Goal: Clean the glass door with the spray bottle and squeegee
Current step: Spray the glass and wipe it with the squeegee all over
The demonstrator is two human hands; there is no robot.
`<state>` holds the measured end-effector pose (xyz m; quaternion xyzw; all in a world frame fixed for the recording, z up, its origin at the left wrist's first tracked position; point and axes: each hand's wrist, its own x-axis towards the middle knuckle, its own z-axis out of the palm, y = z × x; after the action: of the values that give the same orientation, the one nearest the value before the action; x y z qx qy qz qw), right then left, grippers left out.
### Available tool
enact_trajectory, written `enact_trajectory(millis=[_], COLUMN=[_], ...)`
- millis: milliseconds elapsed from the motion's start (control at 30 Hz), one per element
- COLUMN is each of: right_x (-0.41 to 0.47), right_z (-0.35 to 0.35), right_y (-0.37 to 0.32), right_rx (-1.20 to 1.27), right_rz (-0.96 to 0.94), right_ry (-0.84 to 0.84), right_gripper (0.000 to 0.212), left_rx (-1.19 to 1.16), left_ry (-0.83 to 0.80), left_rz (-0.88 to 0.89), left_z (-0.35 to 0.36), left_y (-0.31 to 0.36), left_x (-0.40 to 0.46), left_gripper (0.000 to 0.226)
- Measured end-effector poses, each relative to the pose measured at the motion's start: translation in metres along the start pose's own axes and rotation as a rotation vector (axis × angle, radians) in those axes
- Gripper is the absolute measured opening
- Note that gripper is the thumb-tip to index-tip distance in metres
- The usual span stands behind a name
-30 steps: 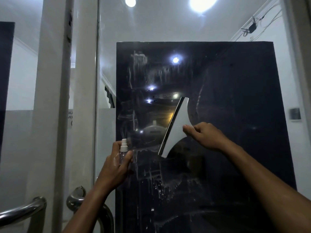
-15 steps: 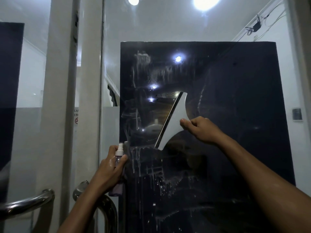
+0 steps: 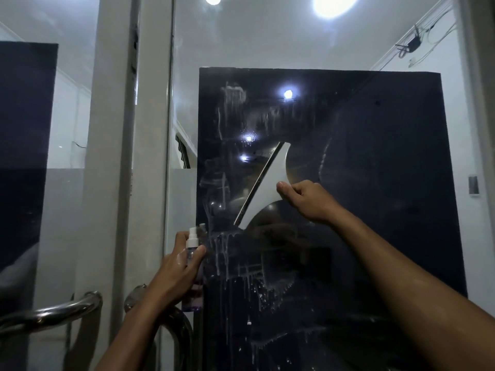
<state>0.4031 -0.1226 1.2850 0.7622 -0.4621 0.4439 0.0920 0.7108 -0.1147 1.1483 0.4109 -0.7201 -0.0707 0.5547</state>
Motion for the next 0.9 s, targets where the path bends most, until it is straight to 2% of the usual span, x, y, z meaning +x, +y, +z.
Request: enact_trajectory(millis=[267,400,533,700,900], right_x=[0.035,0.034,0.032,0.029,0.009], right_z=[0.008,0.021,0.021,0.018,-0.027], right_y=[-0.066,-0.072,-0.067,-0.062,-0.002], right_rx=[0.021,0.139,0.128,0.017,-0.335], right_rz=[-0.059,-0.024,-0.014,0.012,0.123], right_ry=[0.033,0.098,0.063,-0.012,-0.059], right_gripper=[0.063,0.062,0.062,0.058,0.067], left_rx=[-0.035,-0.04,-0.023,0.016,0.009], left_ry=[0.011,0.019,0.021,-0.005,-0.057], left_rz=[0.067,0.076,0.062,0.025,-0.012], left_z=[-0.002,-0.004,-0.005,-0.006,-0.006], left_y=[0.012,0.015,0.02,0.023,0.023], left_x=[-0.013,-0.018,-0.02,-0.02,-0.021], left_gripper=[0.024,0.026,0.025,0.034,0.036])
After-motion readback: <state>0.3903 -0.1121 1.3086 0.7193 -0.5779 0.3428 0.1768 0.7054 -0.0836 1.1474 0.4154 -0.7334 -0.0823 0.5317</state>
